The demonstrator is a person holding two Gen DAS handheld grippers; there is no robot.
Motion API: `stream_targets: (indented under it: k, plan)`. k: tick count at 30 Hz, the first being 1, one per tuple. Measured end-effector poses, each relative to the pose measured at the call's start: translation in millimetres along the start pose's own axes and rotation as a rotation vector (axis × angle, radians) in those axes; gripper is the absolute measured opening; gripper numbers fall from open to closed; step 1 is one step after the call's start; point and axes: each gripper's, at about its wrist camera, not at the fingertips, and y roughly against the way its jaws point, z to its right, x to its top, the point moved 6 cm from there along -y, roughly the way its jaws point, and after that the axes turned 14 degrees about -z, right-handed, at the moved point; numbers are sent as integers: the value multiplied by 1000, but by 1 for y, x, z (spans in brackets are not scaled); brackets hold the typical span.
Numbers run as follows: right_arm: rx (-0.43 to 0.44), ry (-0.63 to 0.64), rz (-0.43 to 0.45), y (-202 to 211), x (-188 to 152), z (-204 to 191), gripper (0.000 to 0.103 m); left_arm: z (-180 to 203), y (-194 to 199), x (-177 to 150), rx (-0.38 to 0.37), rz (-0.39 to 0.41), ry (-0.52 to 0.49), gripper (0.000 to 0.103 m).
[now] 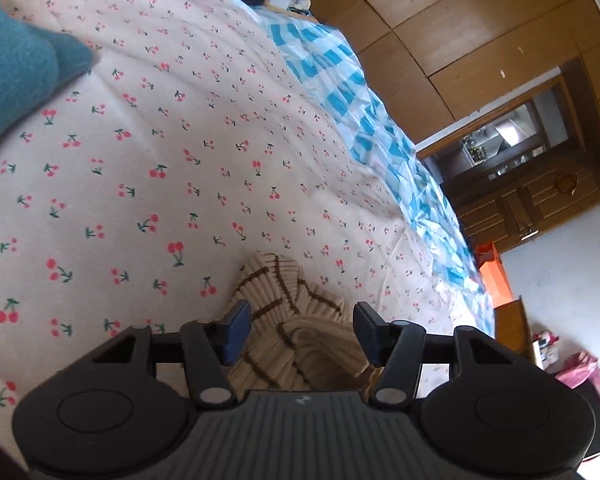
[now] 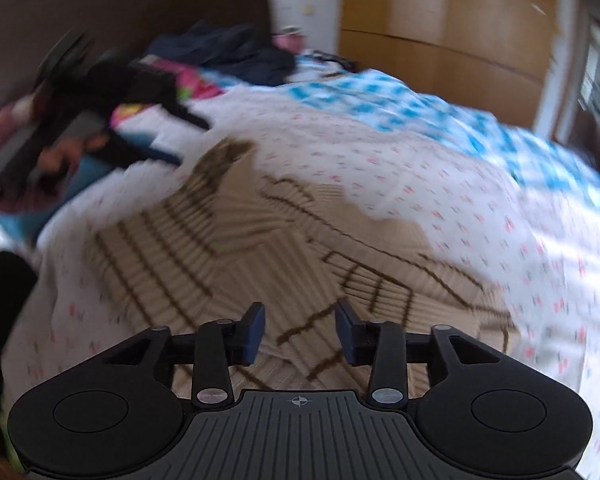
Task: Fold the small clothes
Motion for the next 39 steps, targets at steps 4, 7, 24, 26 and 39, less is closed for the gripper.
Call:
stream_targets:
  k: [4, 7, 24, 26, 39]
  plan:
    - [-94, 200, -17, -14, -1, -22, 47, -2, 5, -18, 30, -2, -53, 60]
    - [-195, 241, -53, -29, 4, -21, 8, -5, 9, -29, 32, -1, -72, 60]
    - [60, -993, 148, -55, -42, 160, 9, 14, -14, -44, 208, -24, -258, 61]
    - [58, -945, 131, -57, -43, 158, 9, 17, -19, -40, 232, -21, -259, 61]
    - [179, -931, 170, -61, -56, 171, 16, 36, -69, -11, 472, -48, -404, 61]
